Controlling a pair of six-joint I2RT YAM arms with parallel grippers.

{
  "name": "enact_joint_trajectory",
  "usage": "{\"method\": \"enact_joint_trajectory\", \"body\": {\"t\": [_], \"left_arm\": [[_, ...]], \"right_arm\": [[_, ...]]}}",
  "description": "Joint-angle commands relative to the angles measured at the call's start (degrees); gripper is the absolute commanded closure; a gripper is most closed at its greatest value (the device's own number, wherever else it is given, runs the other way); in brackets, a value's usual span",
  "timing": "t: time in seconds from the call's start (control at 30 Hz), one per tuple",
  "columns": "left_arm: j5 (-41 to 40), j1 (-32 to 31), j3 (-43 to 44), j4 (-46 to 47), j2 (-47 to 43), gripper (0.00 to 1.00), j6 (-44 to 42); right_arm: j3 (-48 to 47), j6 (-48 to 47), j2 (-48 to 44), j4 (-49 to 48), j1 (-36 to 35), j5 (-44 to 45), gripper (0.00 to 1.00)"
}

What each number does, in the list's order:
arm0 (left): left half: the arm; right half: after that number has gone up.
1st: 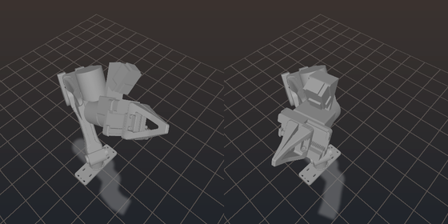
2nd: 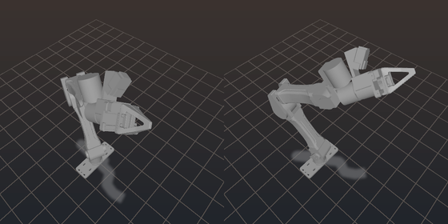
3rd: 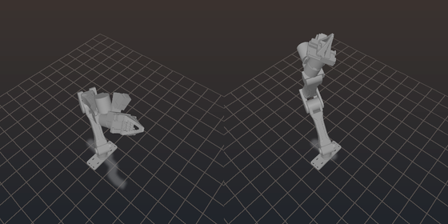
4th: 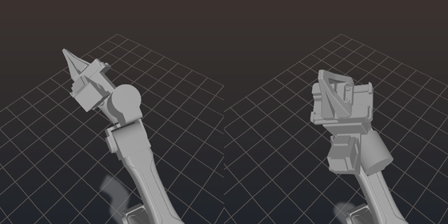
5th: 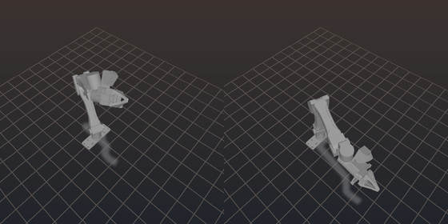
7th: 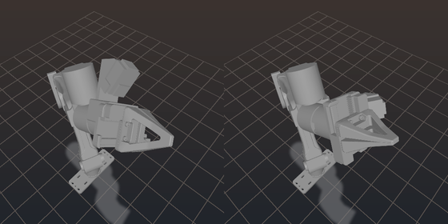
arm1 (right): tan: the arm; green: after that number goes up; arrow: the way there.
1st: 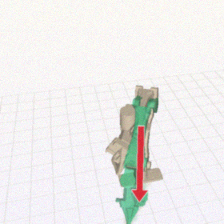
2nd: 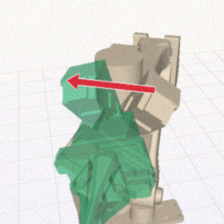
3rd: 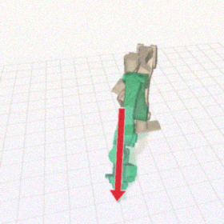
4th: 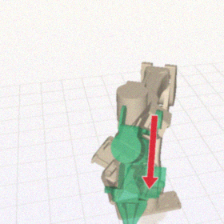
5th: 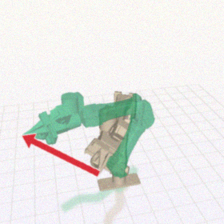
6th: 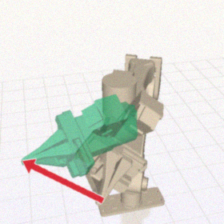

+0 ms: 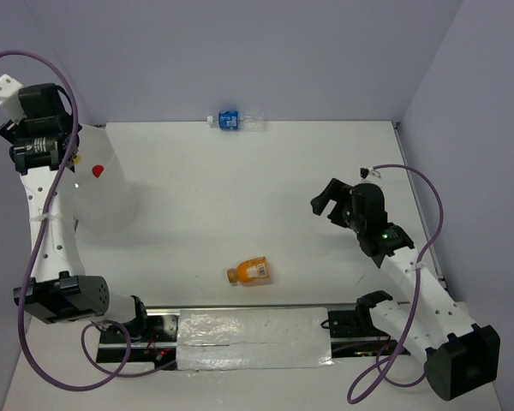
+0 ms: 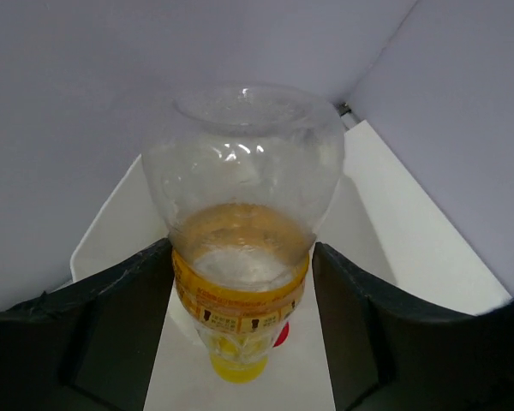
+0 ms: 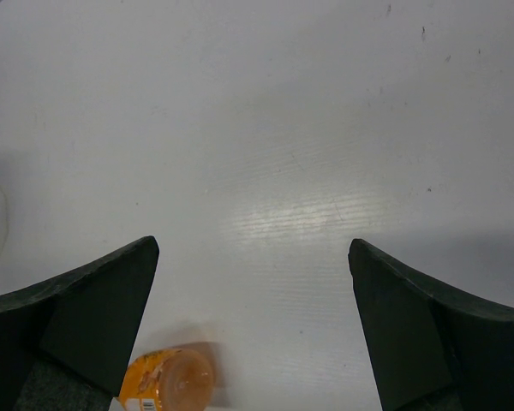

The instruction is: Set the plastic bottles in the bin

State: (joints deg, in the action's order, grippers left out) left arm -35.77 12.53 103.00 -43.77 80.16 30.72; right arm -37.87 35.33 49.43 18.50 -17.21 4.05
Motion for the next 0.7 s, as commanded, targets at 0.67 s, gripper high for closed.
{"method": "enact_joint_trajectory", "body": {"t": [0.67], "left_arm": [[2.79, -35.45, -6.74, -2.99, 0.26, 0.02, -8.39]], "right_arm": [[-0.98, 0.62, -0.30, -1.37, -0.10, 0.95, 0.00]]}}
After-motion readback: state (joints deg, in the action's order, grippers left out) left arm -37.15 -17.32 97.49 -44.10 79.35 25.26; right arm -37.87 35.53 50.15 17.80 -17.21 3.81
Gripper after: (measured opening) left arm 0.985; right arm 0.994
